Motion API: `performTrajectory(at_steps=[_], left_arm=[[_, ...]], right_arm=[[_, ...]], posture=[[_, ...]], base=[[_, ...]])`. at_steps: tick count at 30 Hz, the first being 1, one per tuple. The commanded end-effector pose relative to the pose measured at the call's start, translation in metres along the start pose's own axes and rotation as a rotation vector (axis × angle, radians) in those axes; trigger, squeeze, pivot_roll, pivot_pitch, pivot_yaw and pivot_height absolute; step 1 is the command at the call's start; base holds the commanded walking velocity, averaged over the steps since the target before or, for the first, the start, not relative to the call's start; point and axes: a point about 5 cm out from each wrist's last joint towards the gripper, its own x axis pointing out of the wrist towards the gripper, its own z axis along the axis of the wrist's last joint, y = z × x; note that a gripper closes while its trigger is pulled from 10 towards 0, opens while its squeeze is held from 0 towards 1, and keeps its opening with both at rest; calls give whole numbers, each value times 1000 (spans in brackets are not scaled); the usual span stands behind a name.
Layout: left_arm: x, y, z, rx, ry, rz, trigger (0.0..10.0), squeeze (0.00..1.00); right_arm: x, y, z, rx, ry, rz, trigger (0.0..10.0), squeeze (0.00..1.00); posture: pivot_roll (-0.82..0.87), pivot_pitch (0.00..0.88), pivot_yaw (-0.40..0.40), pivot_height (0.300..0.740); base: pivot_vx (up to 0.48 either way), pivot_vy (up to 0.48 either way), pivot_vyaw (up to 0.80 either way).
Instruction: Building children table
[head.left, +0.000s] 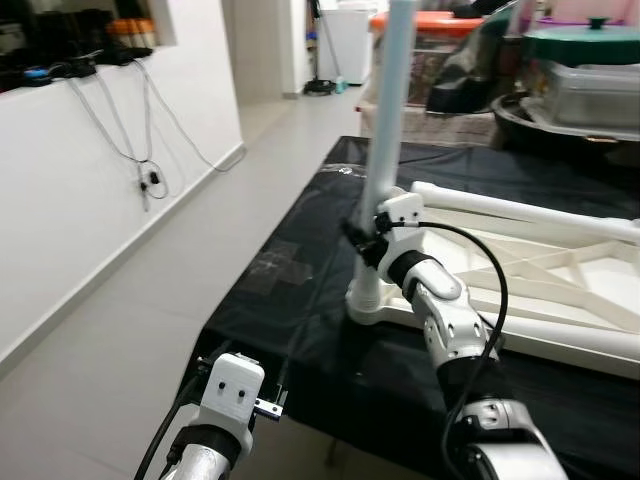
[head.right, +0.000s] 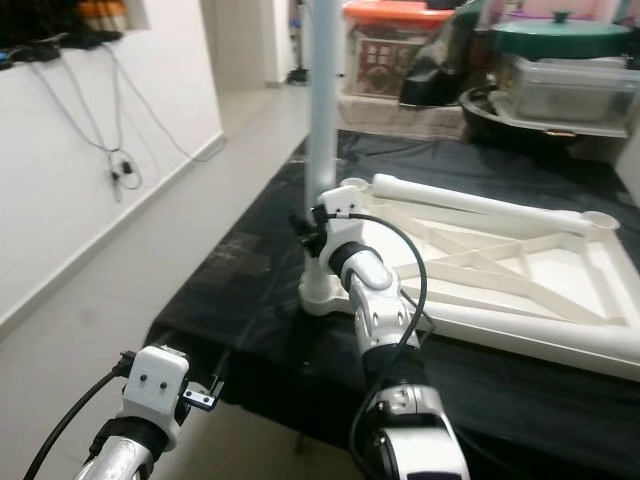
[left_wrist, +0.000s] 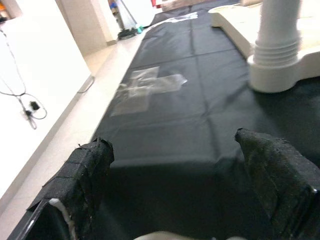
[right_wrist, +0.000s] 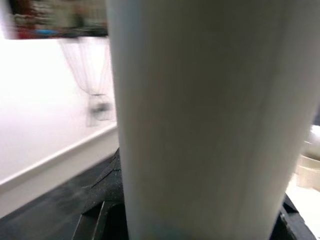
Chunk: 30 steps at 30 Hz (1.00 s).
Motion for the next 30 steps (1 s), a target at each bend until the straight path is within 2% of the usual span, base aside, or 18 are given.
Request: performTrajectory(at_steps=[1, 2, 3, 4, 5, 6, 7, 9, 10, 12, 14, 15, 16, 25, 26, 28, 30], left_arm=[[-1, 3, -5, 11, 20, 8, 10000, 0], [-1, 3, -6, 11, 20, 9, 10000, 0], [-1, 3, -6, 11, 20, 9, 10000, 0], [-1, 2, -5, 12, 18, 9, 10000, 0], [-1, 2, -5, 12, 18, 9, 10000, 0], [-1, 2, -5, 11, 17, 10, 10000, 0], [-1, 2, -5, 11, 17, 10, 10000, 0], [-2, 1, -4, 7, 14, 11, 10000, 0], [-2, 1, -4, 7, 14, 11, 10000, 0], [-2, 0, -4, 2, 13, 11, 10000, 0], [-2, 0, -4, 2, 13, 11, 10000, 0], [-2, 0, -4, 1, 13, 11, 10000, 0], [-2, -1, -4, -1, 13, 11, 10000, 0], [-2, -1, -4, -4, 11, 11, 10000, 0], [-2, -1, -4, -5, 12, 11, 10000, 0], [-2, -2, -4, -6, 12, 10, 10000, 0], [-3, -2, -4, -7, 13, 10, 10000, 0]], right_arm=[[-10, -21, -20, -32, 106, -188, 0, 0], [-12, -20, -19, -16, 115, -281, 0, 0], [-12, -20, -19, -16, 115, -281, 0, 0], [-13, -14, -18, 32, 119, -363, 0, 0], [-13, -14, -18, 32, 119, -363, 0, 0], [-13, -7, -18, 79, 126, -424, 0, 0], [-13, -7, -18, 79, 126, -424, 0, 0], [-11, 12, -17, 153, 148, -474, 0, 0], [-11, 12, -17, 153, 148, -474, 0, 0], [-10, 24, -12, 179, 143, -470, 0, 0], [-10, 24, -12, 179, 143, -470, 0, 0], [-7, 31, -8, 168, 132, -409, 10000, 0], [-4, 37, -3, 164, 97, -334, 10000, 1000], [1, 32, -8, 150, 83, -302, 10000, 1000], [3, 30, -8, 153, 74, -293, 10000, 0], [5, 30, -7, 174, 60, -265, 10000, 0], [10, 31, 0, 223, 12, -170, 10000, 0]], posture=[[65, 51, 43, 740], [65, 51, 43, 740], [65, 51, 43, 740], [71, 60, 35, 740], [71, 60, 35, 740], [75, 59, 33, 740], [75, 59, 33, 740], [74, 67, 29, 740], [74, 67, 29, 740], [73, 71, 26, 740], [73, 71, 26, 740], [68, 73, 23, 740], [68, 73, 23, 740], [66, 75, 21, 740], [66, 75, 21, 740], [64, 75, 19, 740], [65, 71, 19, 740]], base=[[0, 0, 0], [0, 0, 0], [0, 0, 0], [0, 0, 0], [0, 0, 0], [0, 0, 0], [0, 0, 0], [0, 0, 0], [0, 0, 0], [0, 0, 0], [0, 0, 0], [0, 0, 0], [0, 0, 0], [0, 0, 0], [0, 0, 0], [0, 0, 0], [0, 0, 0]])
